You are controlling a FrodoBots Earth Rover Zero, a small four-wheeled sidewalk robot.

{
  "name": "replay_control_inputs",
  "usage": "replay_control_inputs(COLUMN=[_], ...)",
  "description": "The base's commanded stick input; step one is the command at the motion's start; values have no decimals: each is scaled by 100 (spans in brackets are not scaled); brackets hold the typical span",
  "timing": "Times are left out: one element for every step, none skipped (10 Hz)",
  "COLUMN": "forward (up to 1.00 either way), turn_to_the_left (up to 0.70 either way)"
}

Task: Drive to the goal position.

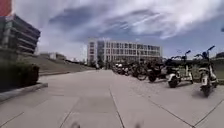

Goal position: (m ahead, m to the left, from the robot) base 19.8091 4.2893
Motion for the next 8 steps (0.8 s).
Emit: replay_control_inputs(forward=[0, 0, 0, 0, 70, 70, 70, 70], turn_to_the_left=[0, 0, 0, 0, 0, 0, 0, 0])
